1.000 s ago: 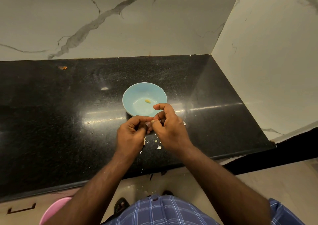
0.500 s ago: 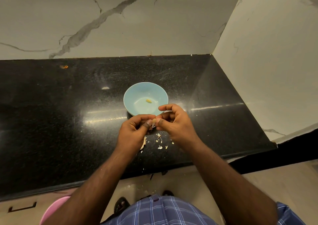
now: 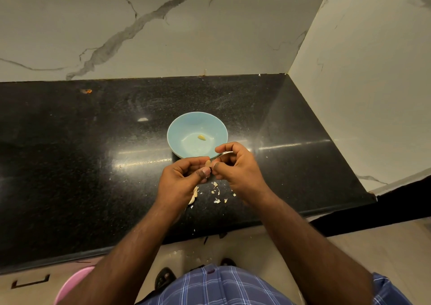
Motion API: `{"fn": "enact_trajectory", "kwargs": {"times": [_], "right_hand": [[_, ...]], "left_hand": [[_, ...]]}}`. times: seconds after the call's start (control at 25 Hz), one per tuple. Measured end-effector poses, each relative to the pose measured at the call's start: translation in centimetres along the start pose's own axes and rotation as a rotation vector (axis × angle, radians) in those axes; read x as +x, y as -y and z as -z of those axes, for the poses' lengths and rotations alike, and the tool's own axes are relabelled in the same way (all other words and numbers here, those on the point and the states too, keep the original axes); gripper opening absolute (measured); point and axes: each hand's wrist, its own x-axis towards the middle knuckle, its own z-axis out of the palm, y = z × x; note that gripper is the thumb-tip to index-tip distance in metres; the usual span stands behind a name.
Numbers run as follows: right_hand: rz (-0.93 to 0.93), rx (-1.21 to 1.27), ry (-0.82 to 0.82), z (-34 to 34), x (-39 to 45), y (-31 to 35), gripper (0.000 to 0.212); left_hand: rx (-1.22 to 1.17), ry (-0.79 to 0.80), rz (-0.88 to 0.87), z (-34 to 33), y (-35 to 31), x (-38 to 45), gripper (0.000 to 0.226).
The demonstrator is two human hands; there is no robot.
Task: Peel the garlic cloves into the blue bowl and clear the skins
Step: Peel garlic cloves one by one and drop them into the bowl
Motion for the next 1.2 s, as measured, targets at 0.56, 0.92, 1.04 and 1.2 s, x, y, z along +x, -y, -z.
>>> {"fn": "enact_trajectory", "kwargs": {"times": [0.56,0.92,1.04,1.2], "right_hand": [[-0.049,0.044,0.056,0.6,0.2,0.5,0.029],[-0.124,0.108,0.054,-0.2,0.4,0.1,0.028],[-0.086,-0.099,0.020,0.1,0.3,-0.4,0.022],[-0.053,-0.339,-0.028,1.5,0.2,-1.2,0.015]], "left_hand": [[-0.009,-0.007,0.020,0.4,0.5,0.7,0.019],[-0.090,0.001,0.040,0.7,0.3,0.6,0.022],[-0.162,-0.018,0.064,0.5,0.6,0.6,0.019],[-0.243,-0.014,0.095,0.8,0.5,0.9,0.028]]}}
